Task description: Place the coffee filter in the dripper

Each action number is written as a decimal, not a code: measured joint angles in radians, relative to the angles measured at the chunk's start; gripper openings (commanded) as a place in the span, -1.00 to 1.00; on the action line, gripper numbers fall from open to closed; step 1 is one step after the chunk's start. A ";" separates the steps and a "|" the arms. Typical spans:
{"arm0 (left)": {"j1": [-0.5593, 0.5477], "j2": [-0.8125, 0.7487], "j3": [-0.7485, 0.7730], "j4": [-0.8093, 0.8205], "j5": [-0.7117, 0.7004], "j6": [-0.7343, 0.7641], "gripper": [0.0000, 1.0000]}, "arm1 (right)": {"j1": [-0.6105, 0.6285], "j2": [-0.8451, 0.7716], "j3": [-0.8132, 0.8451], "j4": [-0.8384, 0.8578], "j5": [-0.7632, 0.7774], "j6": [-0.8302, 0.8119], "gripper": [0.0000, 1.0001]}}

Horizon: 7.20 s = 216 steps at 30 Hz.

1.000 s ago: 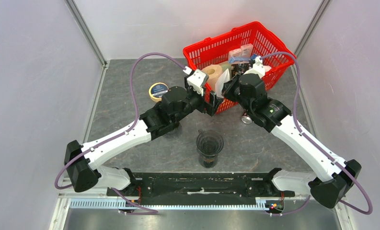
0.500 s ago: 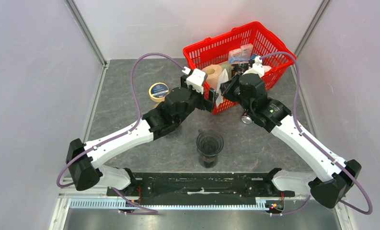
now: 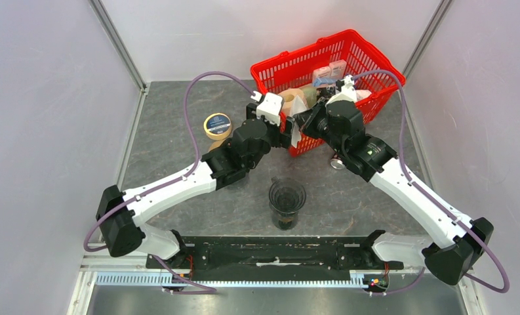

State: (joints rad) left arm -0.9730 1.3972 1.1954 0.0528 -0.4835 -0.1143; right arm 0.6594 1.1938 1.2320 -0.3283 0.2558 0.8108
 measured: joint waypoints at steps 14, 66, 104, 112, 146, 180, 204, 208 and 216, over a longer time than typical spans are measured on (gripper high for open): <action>0.000 0.020 0.053 -0.014 -0.109 -0.035 0.07 | 0.006 0.018 0.000 0.007 -0.034 -0.052 -1.00; -0.011 0.037 0.076 -0.103 -0.169 0.012 -0.95 | 0.024 0.161 0.216 -0.298 0.119 -0.370 -1.00; 0.028 -0.409 -0.172 -0.003 0.170 0.003 0.74 | 0.012 -0.026 0.229 -0.551 -0.155 -0.356 -1.00; 0.117 -0.444 -0.203 0.088 0.169 -0.043 0.75 | 0.007 -0.006 0.254 -0.720 -0.330 -0.378 -1.00; 0.360 -0.270 -0.204 0.000 0.250 -0.211 0.76 | 0.041 0.097 0.210 -0.879 -0.652 -0.543 -0.51; 0.361 -0.273 -0.204 -0.014 0.243 -0.211 0.76 | 0.073 0.063 0.296 -0.869 -0.599 -0.568 -0.44; 0.361 -0.273 -0.206 -0.021 0.206 -0.211 0.76 | 0.264 0.250 0.273 -0.861 -0.500 -0.609 -0.49; 0.361 -0.273 -0.208 -0.022 0.196 -0.211 0.76 | 0.266 0.274 0.256 -0.861 -0.474 -0.613 -0.49; 0.361 -0.273 -0.209 -0.022 0.193 -0.211 0.76 | 0.269 0.281 0.240 -0.856 -0.439 -0.614 -0.41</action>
State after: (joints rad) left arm -0.6117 1.1240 0.9859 0.0311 -0.2905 -0.3252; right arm 0.9287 1.4750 1.4723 -1.1843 -0.1837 0.1967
